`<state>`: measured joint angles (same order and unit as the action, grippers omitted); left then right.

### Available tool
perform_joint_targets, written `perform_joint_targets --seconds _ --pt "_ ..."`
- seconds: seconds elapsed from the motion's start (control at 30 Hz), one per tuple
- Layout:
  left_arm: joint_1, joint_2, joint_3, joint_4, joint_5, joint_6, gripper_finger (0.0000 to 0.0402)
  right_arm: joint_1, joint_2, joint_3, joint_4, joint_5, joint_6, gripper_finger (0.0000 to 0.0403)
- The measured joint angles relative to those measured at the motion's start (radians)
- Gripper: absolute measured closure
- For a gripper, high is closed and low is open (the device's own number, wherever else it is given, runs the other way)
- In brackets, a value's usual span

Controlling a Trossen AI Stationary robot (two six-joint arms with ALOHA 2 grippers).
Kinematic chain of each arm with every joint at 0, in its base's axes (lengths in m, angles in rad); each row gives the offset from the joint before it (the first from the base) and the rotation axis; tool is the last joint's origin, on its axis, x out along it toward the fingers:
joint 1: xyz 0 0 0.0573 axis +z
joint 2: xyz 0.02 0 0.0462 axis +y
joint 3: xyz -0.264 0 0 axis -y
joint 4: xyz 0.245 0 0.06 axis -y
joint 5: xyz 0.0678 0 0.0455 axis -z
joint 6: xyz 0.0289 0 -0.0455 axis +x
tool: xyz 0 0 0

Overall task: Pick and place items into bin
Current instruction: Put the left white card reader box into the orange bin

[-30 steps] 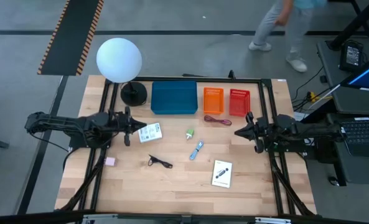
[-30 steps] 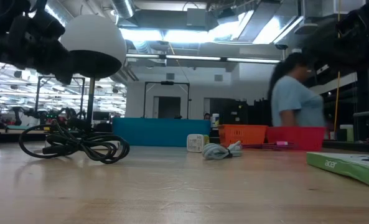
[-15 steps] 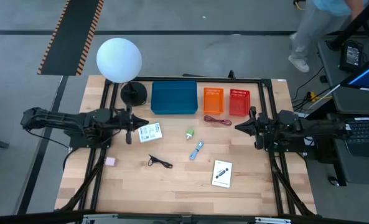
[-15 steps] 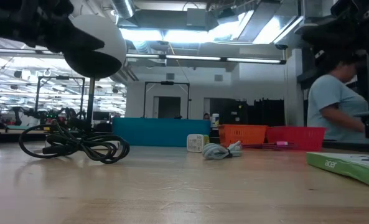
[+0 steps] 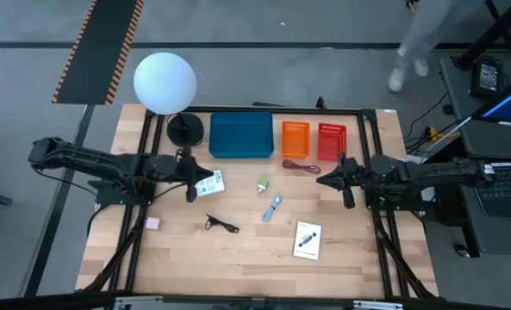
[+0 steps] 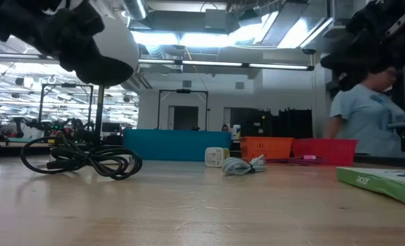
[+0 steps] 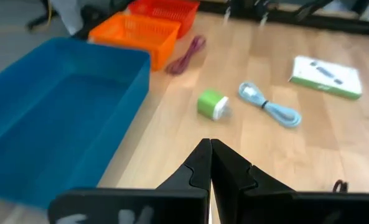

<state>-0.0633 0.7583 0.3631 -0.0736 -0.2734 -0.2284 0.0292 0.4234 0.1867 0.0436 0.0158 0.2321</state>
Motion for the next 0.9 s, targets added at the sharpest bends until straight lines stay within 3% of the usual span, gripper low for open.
perform_joint_targets --seconds 0.2,0.4,0.67,0.9 --pt "-0.01 0.116 0.14 -0.228 -0.007 -0.083 0.04 0.0 0.072 0.0 0.128 0.0 -0.007 0.0403" --pt "-0.023 0.188 0.245 -0.349 0.004 -0.094 0.04 0.0 0.176 0.001 0.258 -0.001 -0.03 0.0403" --pt "-0.022 0.205 0.288 -0.414 0.005 -0.112 0.04 0.001 0.329 0.118 0.215 -0.003 -0.085 0.0403" --pt "-0.022 0.205 0.288 -0.421 0.023 -0.109 0.04 0.008 0.423 0.272 0.011 -0.061 -0.128 0.0403"
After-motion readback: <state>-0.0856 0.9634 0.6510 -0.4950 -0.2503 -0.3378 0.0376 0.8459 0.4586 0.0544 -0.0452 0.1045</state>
